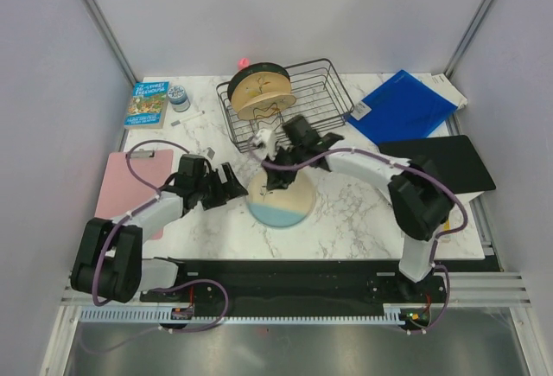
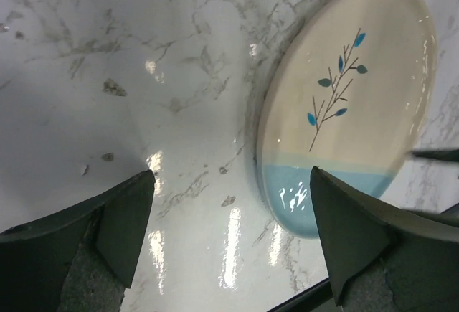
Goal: Load the plates into the dish rack
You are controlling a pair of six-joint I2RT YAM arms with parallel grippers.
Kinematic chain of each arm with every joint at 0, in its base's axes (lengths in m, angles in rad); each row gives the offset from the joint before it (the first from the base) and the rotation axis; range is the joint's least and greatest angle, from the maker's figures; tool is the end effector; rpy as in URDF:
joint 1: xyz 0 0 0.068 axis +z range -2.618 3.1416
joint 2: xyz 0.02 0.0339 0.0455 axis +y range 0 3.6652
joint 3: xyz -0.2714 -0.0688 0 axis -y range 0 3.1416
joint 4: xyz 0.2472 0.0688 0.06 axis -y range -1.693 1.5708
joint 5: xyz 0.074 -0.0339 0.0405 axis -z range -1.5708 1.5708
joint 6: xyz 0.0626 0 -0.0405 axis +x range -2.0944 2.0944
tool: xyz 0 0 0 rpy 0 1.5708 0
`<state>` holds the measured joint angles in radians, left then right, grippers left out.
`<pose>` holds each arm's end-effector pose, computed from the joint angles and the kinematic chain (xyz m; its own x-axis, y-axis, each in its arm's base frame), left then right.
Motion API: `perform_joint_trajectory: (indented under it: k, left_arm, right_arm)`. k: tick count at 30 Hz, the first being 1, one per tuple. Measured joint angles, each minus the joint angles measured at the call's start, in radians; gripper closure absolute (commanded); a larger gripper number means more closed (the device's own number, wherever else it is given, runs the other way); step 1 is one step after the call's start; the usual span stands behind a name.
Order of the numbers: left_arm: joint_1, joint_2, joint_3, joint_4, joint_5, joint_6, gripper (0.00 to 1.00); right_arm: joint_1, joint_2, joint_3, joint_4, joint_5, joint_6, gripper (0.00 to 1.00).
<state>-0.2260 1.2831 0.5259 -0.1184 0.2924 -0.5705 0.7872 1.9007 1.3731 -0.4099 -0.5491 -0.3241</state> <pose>0.2393 -0.0735 0.1447 -0.8429 -0.3368 -0.4195 -0.0721 0.8435 -0.5322 0.2783 0.3256 0.1950 -0.2775 -0.6633 -0.6950 -0.9606 0.1815 0.2103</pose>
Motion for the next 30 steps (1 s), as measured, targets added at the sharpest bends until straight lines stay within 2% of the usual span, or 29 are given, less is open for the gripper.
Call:
perform_joint_trajectory:
  k: [6,12,21,22,26,27,28,30]
  left_arm:
    - [-0.001,0.068,-0.005,0.111,0.096,-0.011,0.15]
    - [-0.013,0.164,0.022,0.186,0.176,-0.027,0.29]
    - [-0.045,0.245,0.040,0.238,0.220,-0.052,0.52]
    - [-0.046,0.246,0.035,0.244,0.219,-0.053,0.60]
    - [-0.045,0.243,-0.005,0.286,0.216,-0.055,0.75]
    - [-0.046,0.239,-0.017,0.297,0.215,-0.053,0.84]
    - [-0.046,0.234,-0.032,0.310,0.214,-0.052,0.98]
    - [-0.045,0.227,-0.053,0.328,0.217,-0.047,0.98]
  right_arm:
    - [-0.312,-0.147,-0.082,0.120,-0.061,0.227,0.48]
    - [-0.487,-0.122,-0.205,0.163,-0.164,0.371,0.47]
    - [-0.519,-0.083,-0.343,0.194,-0.301,0.433,0.46]
    - [-0.518,-0.083,-0.351,0.198,-0.312,0.433,0.46]
    - [-0.518,-0.068,-0.372,0.216,-0.352,0.431,0.46]
    - [-0.518,-0.059,-0.372,0.219,-0.363,0.428,0.45]
    - [-0.518,-0.051,-0.372,0.220,-0.373,0.425,0.45]
    - [-0.518,-0.027,-0.372,0.227,-0.405,0.421,0.45]
